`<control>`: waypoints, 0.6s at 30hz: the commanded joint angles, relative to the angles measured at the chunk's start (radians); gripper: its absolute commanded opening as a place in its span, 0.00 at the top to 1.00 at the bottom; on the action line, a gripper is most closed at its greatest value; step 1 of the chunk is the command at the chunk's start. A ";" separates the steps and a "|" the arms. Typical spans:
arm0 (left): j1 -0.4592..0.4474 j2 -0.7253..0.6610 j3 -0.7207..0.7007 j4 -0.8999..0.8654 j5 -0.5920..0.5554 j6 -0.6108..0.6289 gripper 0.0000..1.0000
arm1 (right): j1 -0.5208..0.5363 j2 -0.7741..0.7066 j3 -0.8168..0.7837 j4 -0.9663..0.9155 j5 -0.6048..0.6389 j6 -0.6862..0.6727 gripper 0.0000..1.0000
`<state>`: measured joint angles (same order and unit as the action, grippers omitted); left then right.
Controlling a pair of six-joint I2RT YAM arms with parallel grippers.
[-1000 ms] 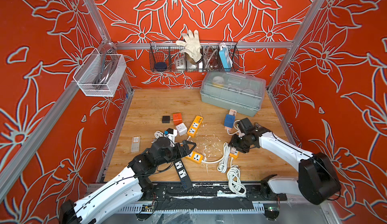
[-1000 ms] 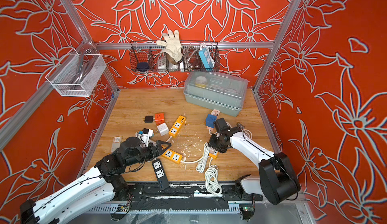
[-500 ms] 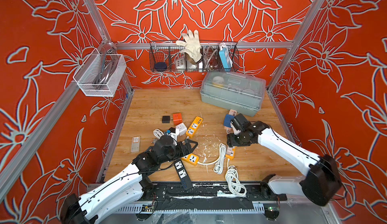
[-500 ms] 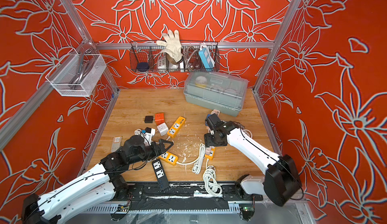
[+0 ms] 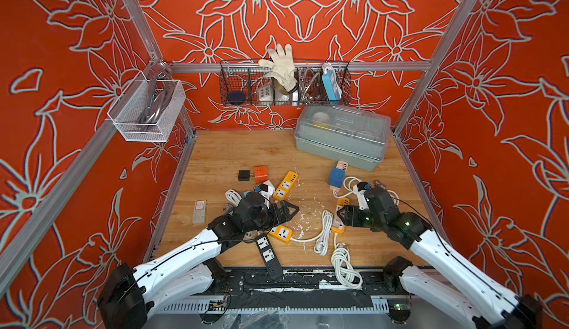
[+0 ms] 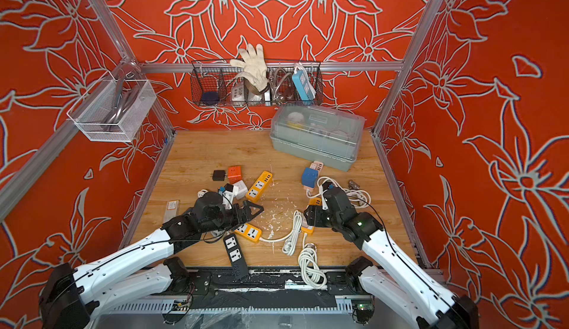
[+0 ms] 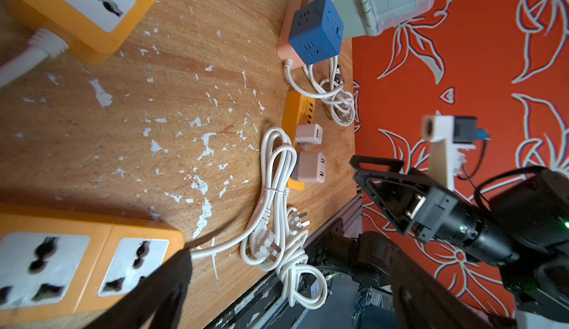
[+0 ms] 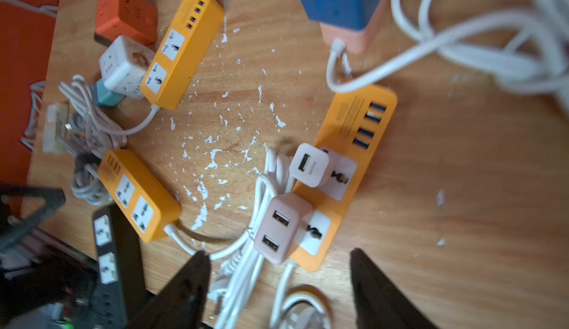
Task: Pull the plug off the socket
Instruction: Remove the plug from the socket.
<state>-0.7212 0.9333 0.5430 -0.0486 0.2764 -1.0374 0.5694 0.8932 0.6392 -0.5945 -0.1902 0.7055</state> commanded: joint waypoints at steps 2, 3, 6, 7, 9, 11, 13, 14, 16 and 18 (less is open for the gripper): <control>-0.002 0.000 0.018 0.027 0.029 0.000 0.02 | 0.022 0.167 0.077 -0.099 0.012 0.189 0.42; -0.002 -0.006 0.016 0.025 0.029 0.002 0.02 | 0.037 0.193 0.102 -0.133 0.060 0.207 0.42; -0.002 -0.030 0.007 0.010 0.017 0.004 0.02 | 0.085 0.262 0.183 -0.255 0.206 0.305 0.45; -0.001 -0.040 0.002 0.006 0.010 0.004 0.02 | 0.098 0.284 0.209 -0.278 0.229 0.325 0.45; -0.002 -0.059 -0.007 0.005 -0.003 0.002 0.02 | 0.118 0.319 0.232 -0.274 0.239 0.334 0.45; -0.002 -0.072 -0.012 0.002 -0.011 0.002 0.02 | 0.132 0.346 0.242 -0.256 0.230 0.335 0.46; -0.002 -0.080 -0.012 -0.005 -0.017 0.006 0.02 | 0.146 0.386 0.266 -0.266 0.233 0.326 0.46; -0.001 -0.082 -0.011 -0.007 -0.016 0.007 0.02 | 0.152 0.403 0.279 -0.274 0.240 0.318 0.45; 0.000 -0.082 -0.011 -0.007 -0.018 0.008 0.02 | 0.162 0.441 0.302 -0.282 0.242 0.298 0.45; 0.000 -0.078 -0.011 -0.007 -0.017 0.008 0.02 | 0.168 0.476 0.320 -0.286 0.246 0.278 0.45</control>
<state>-0.7208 0.8604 0.5407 -0.0460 0.2703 -1.0374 0.7238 1.3418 0.9226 -0.8330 0.0093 0.9997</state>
